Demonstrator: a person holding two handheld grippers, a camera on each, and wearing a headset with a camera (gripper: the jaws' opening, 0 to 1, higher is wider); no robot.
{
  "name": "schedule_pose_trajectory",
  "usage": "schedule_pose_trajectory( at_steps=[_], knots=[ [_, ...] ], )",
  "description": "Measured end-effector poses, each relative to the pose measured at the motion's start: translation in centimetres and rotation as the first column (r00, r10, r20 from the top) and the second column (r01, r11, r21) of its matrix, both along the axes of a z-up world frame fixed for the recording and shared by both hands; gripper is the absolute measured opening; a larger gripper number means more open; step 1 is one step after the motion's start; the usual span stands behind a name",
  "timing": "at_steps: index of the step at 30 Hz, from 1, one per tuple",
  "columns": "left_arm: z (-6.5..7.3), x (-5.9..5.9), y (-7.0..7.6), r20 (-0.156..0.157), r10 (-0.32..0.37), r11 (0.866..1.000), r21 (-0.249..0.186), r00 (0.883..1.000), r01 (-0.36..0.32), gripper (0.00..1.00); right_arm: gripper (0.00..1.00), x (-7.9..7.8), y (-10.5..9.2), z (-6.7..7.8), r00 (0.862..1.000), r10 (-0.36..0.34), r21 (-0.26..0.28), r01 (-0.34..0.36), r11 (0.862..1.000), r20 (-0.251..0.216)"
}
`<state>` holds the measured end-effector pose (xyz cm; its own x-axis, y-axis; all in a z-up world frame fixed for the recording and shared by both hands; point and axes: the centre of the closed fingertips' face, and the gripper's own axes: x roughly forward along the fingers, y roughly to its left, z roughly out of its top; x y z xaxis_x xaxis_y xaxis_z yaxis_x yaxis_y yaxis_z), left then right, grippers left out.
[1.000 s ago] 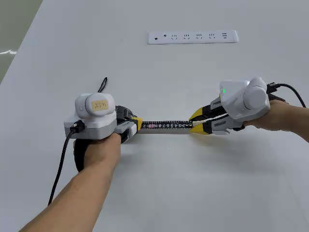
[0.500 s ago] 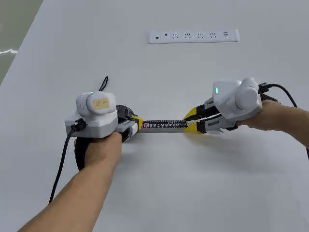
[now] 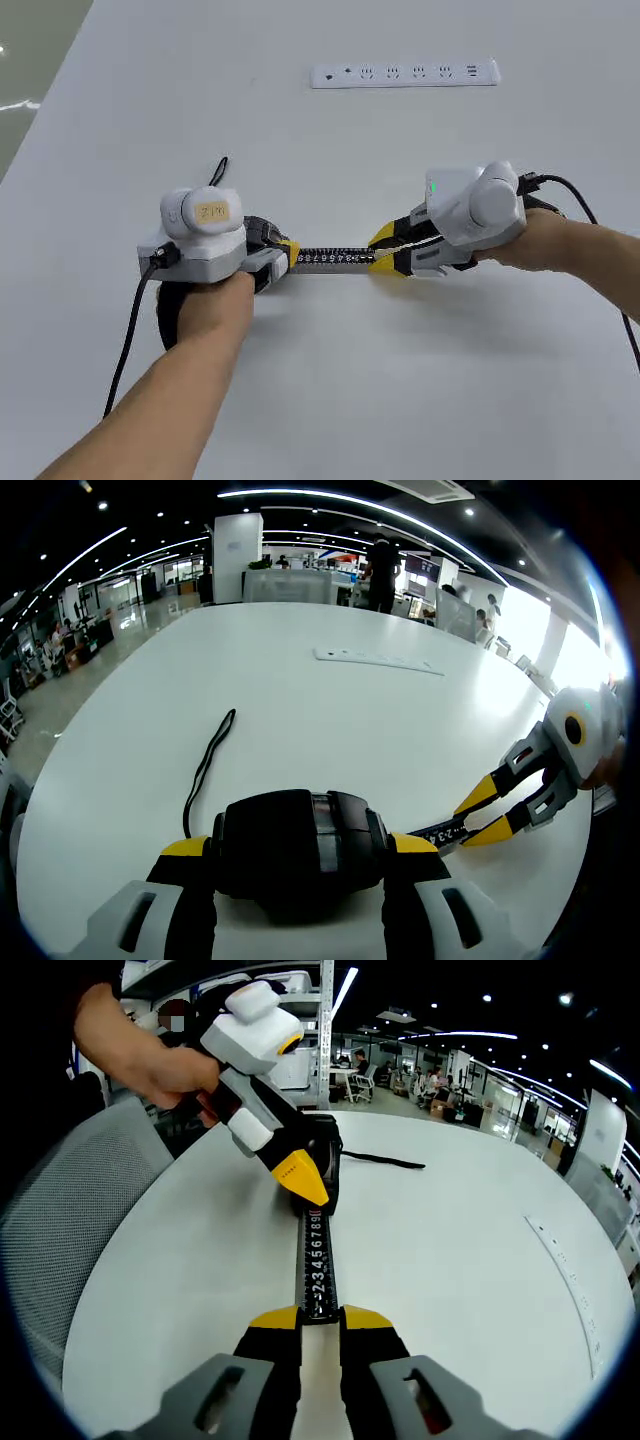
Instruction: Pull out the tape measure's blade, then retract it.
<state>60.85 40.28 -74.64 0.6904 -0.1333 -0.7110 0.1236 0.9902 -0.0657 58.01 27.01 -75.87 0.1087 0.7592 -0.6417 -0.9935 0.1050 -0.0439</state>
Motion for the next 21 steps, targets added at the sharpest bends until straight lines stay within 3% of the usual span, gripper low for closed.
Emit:
schedule_pose_trajectory(
  at_steps=[21],
  knots=[
    [0.0, 0.0, 0.1, -0.01, -0.004, 1.0, -0.018, 1.0, 0.004, 0.64, 0.12, 0.5, 3.5, -0.2, 1.0, 0.014, 0.022, -0.014, 1.0, 0.003]
  ],
)
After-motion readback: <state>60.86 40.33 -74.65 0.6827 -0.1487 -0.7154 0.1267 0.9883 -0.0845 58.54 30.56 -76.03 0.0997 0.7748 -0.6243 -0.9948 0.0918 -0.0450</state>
